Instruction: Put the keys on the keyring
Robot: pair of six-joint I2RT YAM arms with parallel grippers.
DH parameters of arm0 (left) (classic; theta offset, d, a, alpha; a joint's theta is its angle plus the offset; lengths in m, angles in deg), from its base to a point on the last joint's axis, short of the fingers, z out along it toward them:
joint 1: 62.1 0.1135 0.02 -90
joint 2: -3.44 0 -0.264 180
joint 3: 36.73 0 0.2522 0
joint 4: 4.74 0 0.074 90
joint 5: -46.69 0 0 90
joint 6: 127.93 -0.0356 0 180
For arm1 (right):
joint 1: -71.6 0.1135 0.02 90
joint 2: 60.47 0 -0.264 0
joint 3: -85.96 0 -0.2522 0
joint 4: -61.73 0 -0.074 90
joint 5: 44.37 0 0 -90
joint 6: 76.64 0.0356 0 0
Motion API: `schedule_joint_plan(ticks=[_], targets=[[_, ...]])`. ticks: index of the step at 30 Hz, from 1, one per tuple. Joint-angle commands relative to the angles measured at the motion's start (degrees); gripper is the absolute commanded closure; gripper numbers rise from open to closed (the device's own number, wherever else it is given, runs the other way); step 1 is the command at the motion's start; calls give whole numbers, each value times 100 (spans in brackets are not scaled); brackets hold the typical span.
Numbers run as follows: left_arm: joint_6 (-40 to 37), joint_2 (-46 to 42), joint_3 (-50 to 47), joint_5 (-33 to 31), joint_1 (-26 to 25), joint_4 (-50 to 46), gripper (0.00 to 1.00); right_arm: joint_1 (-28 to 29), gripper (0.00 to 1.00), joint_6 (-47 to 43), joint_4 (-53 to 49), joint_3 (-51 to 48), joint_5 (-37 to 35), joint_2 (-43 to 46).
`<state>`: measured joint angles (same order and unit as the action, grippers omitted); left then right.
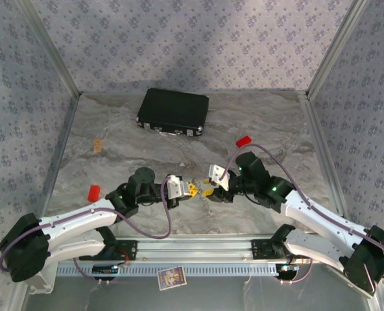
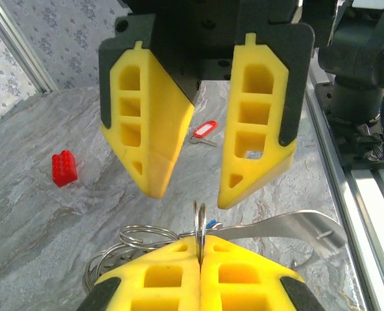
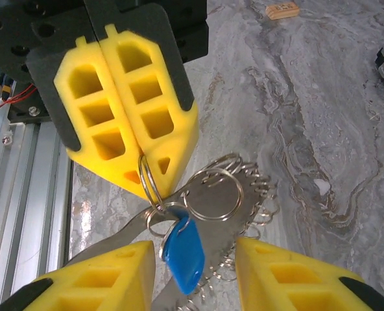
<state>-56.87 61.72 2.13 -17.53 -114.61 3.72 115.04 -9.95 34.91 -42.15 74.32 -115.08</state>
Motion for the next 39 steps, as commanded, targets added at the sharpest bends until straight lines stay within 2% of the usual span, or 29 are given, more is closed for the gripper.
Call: schedule_joint_plan(ticks=[1,16,19,22,24,28,39], targets=[[22,-18,4,159,-27,393,100,116,61,207,9,-133,-26,12],[171,-70,-24,195,-25,591,100,496,62,472,1158,-519,-510,-404],[163,-80,-9,197,-26,541,100,507,68,472,1247,-543,-557,-415],[145,-115,30,193,-23,442,100,495,80,422,1207,-579,-622,-329],[128,-124,12,169,-28,449,100,469,89,372,1040,-559,-660,-225],[54,-115,-6,103,-31,388,100,434,98,264,603,-441,-721,-45],[-163,-109,194,-23,-23,-249,100,473,100,-142,-241,122,-977,105]])
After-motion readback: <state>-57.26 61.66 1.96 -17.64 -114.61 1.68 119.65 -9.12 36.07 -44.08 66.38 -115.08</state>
